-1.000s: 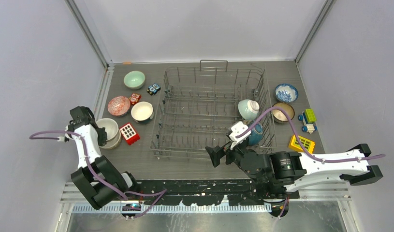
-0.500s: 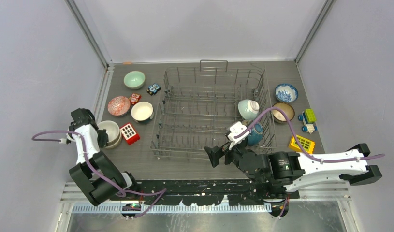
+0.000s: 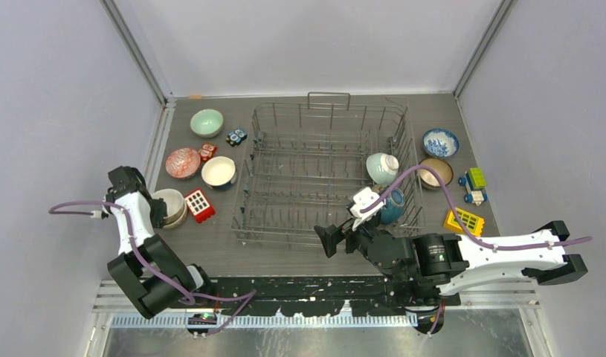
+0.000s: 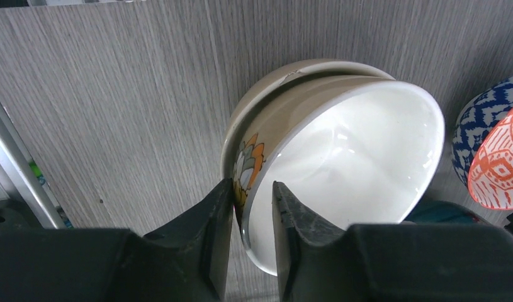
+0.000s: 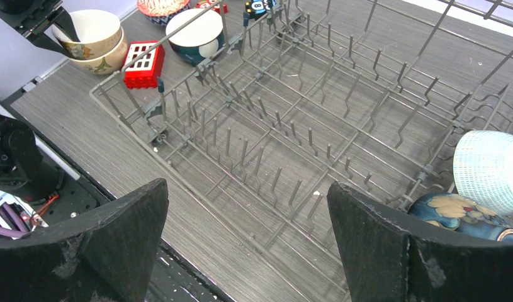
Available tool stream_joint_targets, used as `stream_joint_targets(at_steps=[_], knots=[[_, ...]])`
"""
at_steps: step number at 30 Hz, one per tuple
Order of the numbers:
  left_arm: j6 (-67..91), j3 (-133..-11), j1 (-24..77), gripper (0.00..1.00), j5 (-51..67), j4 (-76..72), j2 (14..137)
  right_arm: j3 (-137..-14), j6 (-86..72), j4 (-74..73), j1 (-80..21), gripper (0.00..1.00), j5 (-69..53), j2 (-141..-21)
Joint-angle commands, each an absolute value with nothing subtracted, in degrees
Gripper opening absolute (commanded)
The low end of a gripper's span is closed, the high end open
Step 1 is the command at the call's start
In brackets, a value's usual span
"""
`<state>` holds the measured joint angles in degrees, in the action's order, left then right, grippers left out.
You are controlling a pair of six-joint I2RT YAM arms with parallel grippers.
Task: Unload the bowls from the dish rack
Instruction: Place the bowl with the bowl.
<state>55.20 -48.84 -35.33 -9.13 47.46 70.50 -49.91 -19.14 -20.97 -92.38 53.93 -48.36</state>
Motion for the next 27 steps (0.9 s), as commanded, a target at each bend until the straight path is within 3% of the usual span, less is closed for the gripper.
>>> stream_joint_targets(at_steps=[1,9,27], knots=[[53.9,-50.4,-35.6,0.33,-7.9,46.0,68.8,-49.8,-19.9,-18.5,-92.1,1.0,55.4,-47.1],[53.2,-51.2,-35.6,0.41,-7.2,48.0,66.9,-49.7,-19.9,-18.5,-92.1,1.0,55.0,-46.7],[50.9,-52.7,-32.3,0.43,-8.5,54.5,57.4,-53.9,-16.3,-20.3,-92.1,1.0,53.0,-48.8]])
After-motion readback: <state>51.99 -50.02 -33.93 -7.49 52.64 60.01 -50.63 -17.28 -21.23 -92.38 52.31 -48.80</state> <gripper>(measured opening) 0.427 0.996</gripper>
